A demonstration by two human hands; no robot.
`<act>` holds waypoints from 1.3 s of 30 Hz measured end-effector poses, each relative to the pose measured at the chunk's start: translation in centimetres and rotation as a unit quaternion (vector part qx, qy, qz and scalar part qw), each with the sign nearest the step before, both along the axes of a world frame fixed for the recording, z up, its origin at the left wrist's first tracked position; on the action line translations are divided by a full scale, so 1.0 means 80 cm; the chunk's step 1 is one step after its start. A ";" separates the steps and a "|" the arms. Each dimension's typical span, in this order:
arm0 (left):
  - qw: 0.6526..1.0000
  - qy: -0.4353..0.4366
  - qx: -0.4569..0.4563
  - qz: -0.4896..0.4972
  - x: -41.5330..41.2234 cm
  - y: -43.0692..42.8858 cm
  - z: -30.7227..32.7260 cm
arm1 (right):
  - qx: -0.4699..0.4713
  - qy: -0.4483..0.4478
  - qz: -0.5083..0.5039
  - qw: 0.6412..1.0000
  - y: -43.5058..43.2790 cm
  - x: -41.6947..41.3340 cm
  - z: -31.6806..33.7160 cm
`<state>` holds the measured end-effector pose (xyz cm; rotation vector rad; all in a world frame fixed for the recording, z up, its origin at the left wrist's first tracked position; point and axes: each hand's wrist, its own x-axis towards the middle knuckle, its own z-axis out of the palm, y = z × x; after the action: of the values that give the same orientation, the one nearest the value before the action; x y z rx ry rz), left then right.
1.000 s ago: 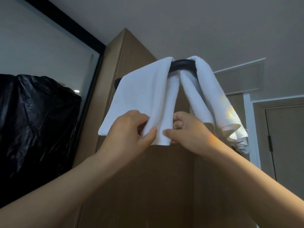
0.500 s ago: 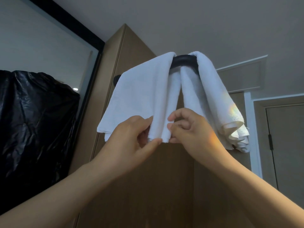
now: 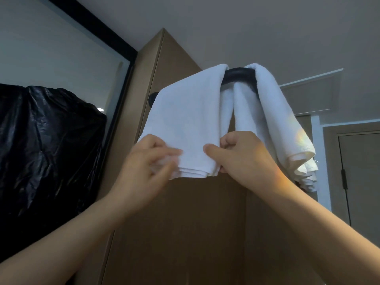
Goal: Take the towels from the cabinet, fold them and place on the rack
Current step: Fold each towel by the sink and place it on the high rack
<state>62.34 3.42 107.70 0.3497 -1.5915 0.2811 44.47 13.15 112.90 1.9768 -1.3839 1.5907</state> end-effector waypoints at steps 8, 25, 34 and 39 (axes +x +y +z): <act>0.923 0.093 0.356 -0.112 0.015 -0.066 0.026 | 0.023 -0.009 0.016 1.000 -0.002 0.000 0.004; 0.673 0.167 0.439 -0.571 -0.012 -0.114 0.002 | 0.026 -0.012 0.029 0.999 -0.015 -0.007 -0.003; 0.693 0.149 0.422 -0.566 -0.017 -0.111 0.003 | 0.024 0.000 0.030 0.999 -0.013 -0.006 -0.002; 0.697 0.142 0.405 -0.574 -0.012 -0.111 0.001 | 0.025 0.002 0.031 0.999 -0.014 -0.006 -0.003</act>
<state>61.40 -5.47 107.79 -0.0130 -1.2563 -1.4267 43.98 12.07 112.66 2.0687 -1.3862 1.5917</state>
